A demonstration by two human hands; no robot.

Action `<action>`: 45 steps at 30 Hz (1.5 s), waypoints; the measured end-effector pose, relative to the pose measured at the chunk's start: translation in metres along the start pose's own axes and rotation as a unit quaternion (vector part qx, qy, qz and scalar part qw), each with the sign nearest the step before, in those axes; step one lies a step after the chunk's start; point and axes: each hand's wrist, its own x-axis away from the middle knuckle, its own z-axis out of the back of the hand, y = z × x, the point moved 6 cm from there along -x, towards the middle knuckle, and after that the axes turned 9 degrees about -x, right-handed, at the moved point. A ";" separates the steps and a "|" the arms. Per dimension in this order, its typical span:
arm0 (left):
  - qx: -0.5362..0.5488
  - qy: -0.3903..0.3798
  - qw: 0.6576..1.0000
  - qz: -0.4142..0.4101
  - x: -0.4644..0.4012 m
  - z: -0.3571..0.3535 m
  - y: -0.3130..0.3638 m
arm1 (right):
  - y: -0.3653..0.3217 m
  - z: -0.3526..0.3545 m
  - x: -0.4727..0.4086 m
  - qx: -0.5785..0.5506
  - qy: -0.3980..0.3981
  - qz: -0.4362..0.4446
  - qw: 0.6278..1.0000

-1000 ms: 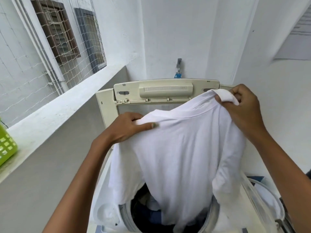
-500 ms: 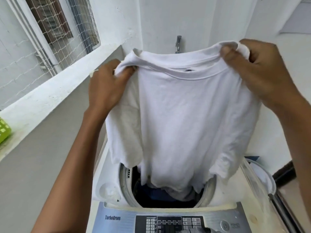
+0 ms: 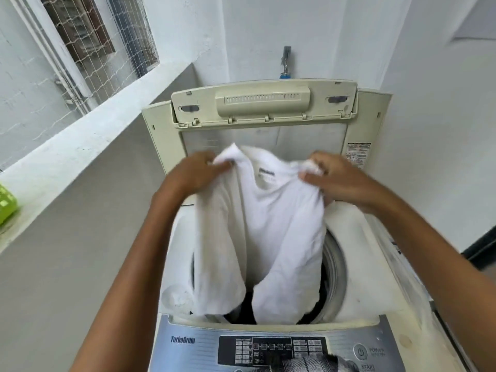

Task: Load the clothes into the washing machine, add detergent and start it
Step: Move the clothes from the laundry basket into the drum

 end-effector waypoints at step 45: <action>0.091 -0.512 0.850 -0.085 0.057 -0.521 0.359 | 0.433 0.253 0.208 -0.184 0.191 -0.424 0.866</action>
